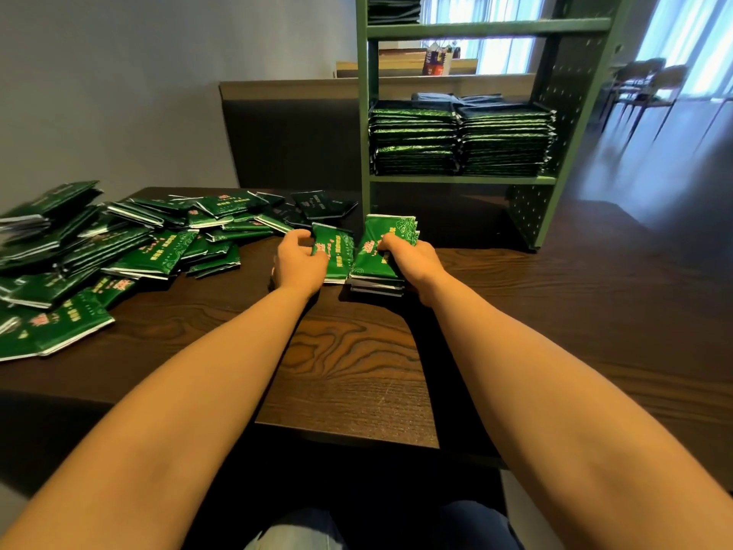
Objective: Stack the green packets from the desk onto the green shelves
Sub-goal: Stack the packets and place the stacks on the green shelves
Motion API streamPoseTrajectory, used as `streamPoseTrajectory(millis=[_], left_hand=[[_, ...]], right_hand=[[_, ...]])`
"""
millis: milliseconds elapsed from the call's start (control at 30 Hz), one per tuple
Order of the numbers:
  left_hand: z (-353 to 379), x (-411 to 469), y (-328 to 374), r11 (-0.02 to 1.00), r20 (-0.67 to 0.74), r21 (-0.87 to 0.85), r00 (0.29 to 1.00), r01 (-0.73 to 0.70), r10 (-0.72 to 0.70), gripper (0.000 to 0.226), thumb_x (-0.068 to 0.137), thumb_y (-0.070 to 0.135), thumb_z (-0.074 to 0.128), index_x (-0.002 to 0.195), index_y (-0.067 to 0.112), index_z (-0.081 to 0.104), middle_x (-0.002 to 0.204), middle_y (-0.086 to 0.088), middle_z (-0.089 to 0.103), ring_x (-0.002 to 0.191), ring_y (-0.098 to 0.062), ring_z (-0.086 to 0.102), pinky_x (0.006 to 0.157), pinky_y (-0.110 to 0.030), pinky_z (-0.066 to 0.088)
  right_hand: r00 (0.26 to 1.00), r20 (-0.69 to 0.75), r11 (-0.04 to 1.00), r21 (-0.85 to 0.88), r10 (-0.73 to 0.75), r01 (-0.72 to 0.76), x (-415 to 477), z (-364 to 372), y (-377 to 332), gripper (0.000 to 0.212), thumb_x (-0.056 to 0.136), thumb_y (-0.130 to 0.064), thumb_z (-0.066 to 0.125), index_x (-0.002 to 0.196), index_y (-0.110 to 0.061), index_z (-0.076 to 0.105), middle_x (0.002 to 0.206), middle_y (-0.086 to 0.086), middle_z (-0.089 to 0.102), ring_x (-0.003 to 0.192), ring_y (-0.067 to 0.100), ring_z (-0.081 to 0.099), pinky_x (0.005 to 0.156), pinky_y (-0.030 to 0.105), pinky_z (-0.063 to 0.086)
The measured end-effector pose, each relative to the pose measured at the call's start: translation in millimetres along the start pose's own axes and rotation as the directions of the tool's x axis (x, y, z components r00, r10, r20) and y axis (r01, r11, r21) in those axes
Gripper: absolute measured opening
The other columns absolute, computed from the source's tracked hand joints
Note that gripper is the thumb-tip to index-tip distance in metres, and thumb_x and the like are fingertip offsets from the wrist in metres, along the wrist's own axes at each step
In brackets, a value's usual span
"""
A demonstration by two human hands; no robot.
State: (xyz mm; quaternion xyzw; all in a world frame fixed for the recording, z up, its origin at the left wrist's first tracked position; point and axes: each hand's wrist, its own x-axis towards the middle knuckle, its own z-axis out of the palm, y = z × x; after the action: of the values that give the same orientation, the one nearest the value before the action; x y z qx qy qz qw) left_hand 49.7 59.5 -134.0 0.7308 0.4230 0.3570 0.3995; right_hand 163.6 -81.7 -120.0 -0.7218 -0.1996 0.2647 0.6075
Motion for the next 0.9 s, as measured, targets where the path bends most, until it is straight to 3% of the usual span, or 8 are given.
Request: streamPoseTrajectory(millis=[100, 233, 400, 533, 633, 700, 800, 900], left_hand=[[-11.0, -1.0, 11.6, 0.942, -0.060, -0.317, 0.989, 0.108, -0.134, 0.032, 0.093, 0.004, 0.062, 0.125, 0.009, 0.059, 0.094, 0.002, 0.059, 0.082, -0.010, 0.058, 0.060, -0.013, 0.042], [-21.7, -8.0, 20.8, 0.841, -0.026, -0.508, 0.972, 0.188, -0.233, 0.032, 0.091, 0.004, 0.063, 0.123, 0.009, 0.065, 0.110, -0.004, 0.063, 0.098, -0.015, 0.058, 0.082, -0.025, 0.047], [-43.7, -11.5, 29.9, 0.727, -0.007, -0.651, 0.957, 0.217, -0.292, 0.015, 0.079, 0.004, 0.068, 0.086, 0.017, 0.074, 0.090, 0.001, 0.073, 0.084, -0.016, 0.068, 0.080, -0.034, 0.057], [-52.1, -20.9, 33.5, 0.833, 0.072, -0.534, 0.989, 0.145, -0.126, 0.020, 0.081, 0.005, 0.076, 0.098, 0.015, 0.071, 0.095, -0.005, 0.072, 0.091, -0.019, 0.070, 0.082, -0.030, 0.059], [-52.2, -40.8, 35.4, 0.920, 0.087, -0.391, 0.996, 0.005, 0.032, 0.026, 0.083, 0.005, 0.076, 0.107, 0.008, 0.068, 0.087, -0.001, 0.067, 0.077, -0.008, 0.065, 0.063, -0.011, 0.052], [-52.8, -44.8, 30.0, 0.928, 0.083, -0.370, 0.994, -0.041, 0.077, 0.027, 0.083, 0.006, 0.077, 0.108, 0.007, 0.068, 0.090, -0.004, 0.068, 0.080, -0.009, 0.065, 0.065, -0.011, 0.052], [-63.0, -48.7, 21.6, 0.928, 0.054, -0.368, 0.995, -0.062, 0.088, 0.024, 0.081, 0.009, 0.079, 0.103, 0.008, 0.070, 0.090, -0.005, 0.068, 0.082, -0.013, 0.065, 0.074, -0.021, 0.053], [-77.9, -52.0, 12.6, 0.930, 0.080, -0.363, 0.993, -0.050, 0.085, 0.024, 0.081, 0.011, 0.080, 0.103, 0.005, 0.071, 0.091, -0.003, 0.069, 0.082, -0.011, 0.064, 0.070, -0.013, 0.053]], right_hand=[[0.998, -0.063, 0.999, -0.033, -0.019, 0.017, -5.2, 8.7, -0.3, 0.043, 0.074, -0.045, 0.070, 0.104, -0.014, 0.071, 0.099, 0.001, 0.073, 0.095, 0.022, 0.070, 0.078, 0.034, 0.054], [0.996, -0.093, 0.998, -0.057, -0.004, -0.002, -14.4, 12.2, -3.4, 0.068, 0.086, -0.042, 0.069, 0.138, -0.010, 0.037, 0.121, 0.006, 0.059, 0.111, 0.028, 0.061, 0.101, 0.046, 0.051], [0.995, -0.097, 0.999, -0.032, -0.021, 0.018, -20.6, 11.8, -7.8, 0.066, 0.091, -0.033, 0.070, 0.141, -0.010, 0.033, 0.120, 0.006, 0.055, 0.113, 0.027, 0.059, 0.096, 0.041, 0.050], [0.998, -0.057, 0.999, -0.015, -0.032, 0.031, -32.9, 23.9, -15.0, 0.070, 0.089, -0.050, 0.069, 0.139, -0.008, 0.043, 0.124, 0.005, 0.060, 0.111, 0.023, 0.062, 0.090, 0.035, 0.048], [1.000, 0.015, 0.995, 0.101, 0.005, -0.006, -34.2, 40.8, -15.6, 0.112, 0.064, -0.093, 0.049, 0.142, -0.012, 0.053, 0.123, 0.006, 0.070, 0.105, 0.022, 0.071, 0.082, 0.035, 0.056], [0.999, 0.050, 0.990, 0.139, 0.014, -0.021, -27.2, 48.4, -11.0, 0.125, 0.050, -0.098, 0.045, 0.141, -0.013, 0.055, 0.119, 0.008, 0.073, 0.099, 0.023, 0.075, 0.081, 0.036, 0.060], [0.995, 0.098, 0.990, 0.140, 0.009, -0.023, -42.7, 57.2, -17.9, 0.108, 0.055, -0.083, 0.063, 0.139, -0.014, 0.057, 0.118, 0.008, 0.073, 0.100, 0.024, 0.075, 0.082, 0.037, 0.059], [0.983, 0.183, 0.989, 0.148, -0.005, -0.022, -51.2, 68.6, -19.9, 0.062, 0.079, -0.053, 0.071, 0.128, -0.014, 0.064, 0.105, 0.010, 0.077, 0.088, 0.025, 0.077, 0.068, 0.034, 0.058]])
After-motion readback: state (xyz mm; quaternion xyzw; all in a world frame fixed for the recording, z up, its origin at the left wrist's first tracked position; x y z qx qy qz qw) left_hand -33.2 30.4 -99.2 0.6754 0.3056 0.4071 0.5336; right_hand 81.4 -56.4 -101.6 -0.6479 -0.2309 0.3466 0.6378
